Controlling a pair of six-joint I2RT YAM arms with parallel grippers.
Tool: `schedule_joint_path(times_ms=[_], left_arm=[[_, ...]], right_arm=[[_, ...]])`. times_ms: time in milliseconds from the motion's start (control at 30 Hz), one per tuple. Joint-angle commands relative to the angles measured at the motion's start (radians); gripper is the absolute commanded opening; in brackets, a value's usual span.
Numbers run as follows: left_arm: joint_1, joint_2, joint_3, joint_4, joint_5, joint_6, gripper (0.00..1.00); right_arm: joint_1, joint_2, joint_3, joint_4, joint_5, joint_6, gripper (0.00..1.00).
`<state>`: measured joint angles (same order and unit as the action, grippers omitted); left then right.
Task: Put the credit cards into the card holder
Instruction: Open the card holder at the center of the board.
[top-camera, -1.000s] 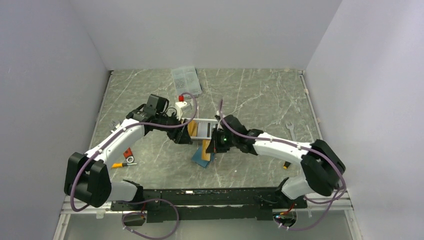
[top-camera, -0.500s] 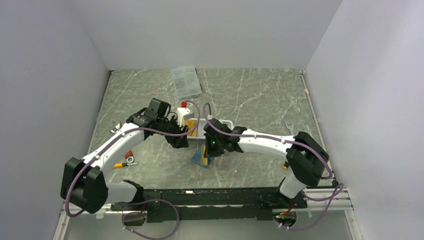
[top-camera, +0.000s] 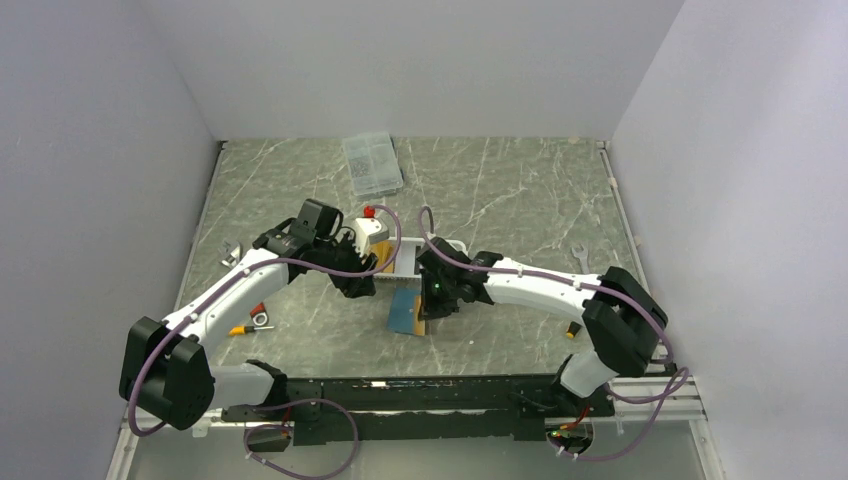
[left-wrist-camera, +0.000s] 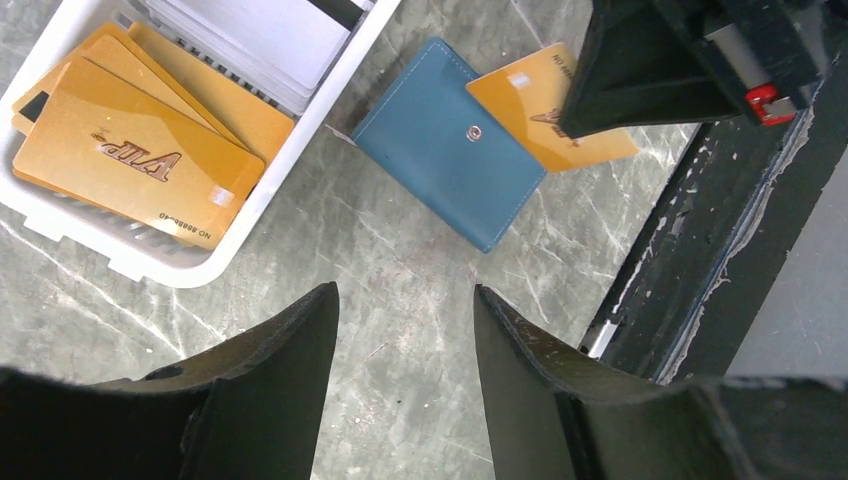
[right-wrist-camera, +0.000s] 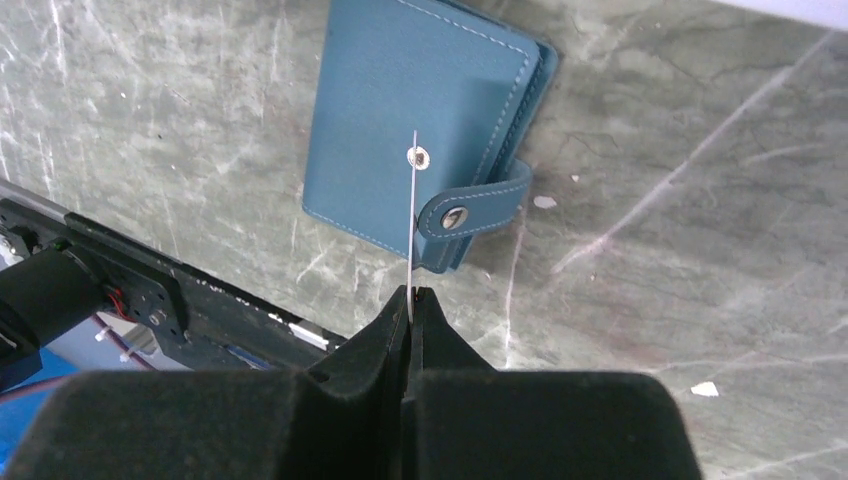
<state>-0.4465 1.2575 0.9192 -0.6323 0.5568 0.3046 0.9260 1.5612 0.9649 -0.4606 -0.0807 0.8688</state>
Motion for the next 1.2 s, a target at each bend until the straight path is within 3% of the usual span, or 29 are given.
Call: schedule_joint_path(times_ms=[0, 633, 767, 933, 967, 1000, 1167], left_arm=[[-0.004, -0.032, -0.008, 0.03, -0.016, 0.03, 0.57], [-0.026, -0.015, 0.004, 0.041, -0.021, 0.015, 0.56], [-0.115, 0.004, -0.002, 0.06, -0.07, -0.031, 0.59], [-0.278, 0.079, -0.011, 0.106, -0.232, -0.11, 0.63], [-0.305, 0.098, -0.008, 0.114, -0.26, -0.112, 0.65], [-0.333, 0.117, -0.002, 0.12, -0.276, -0.104, 0.81], [-0.439, 0.218, 0.046, 0.155, -0.427, -0.11, 0.99]], right_arm=[[-0.008, -0.061, -0.024, -0.055, -0.002, 0.027, 0.0], [-0.102, -0.102, -0.121, -0.008, -0.036, 0.004, 0.0], [-0.105, -0.097, -0.158, 0.024, -0.042, 0.009, 0.0], [-0.11, -0.098, -0.215, 0.087, -0.054, 0.026, 0.0], [-0.111, -0.099, -0.23, 0.102, -0.057, 0.032, 0.0], [-0.113, -0.099, -0.245, 0.114, -0.061, 0.036, 0.0], [-0.134, -0.113, -0.321, 0.165, -0.077, 0.044, 0.0]])
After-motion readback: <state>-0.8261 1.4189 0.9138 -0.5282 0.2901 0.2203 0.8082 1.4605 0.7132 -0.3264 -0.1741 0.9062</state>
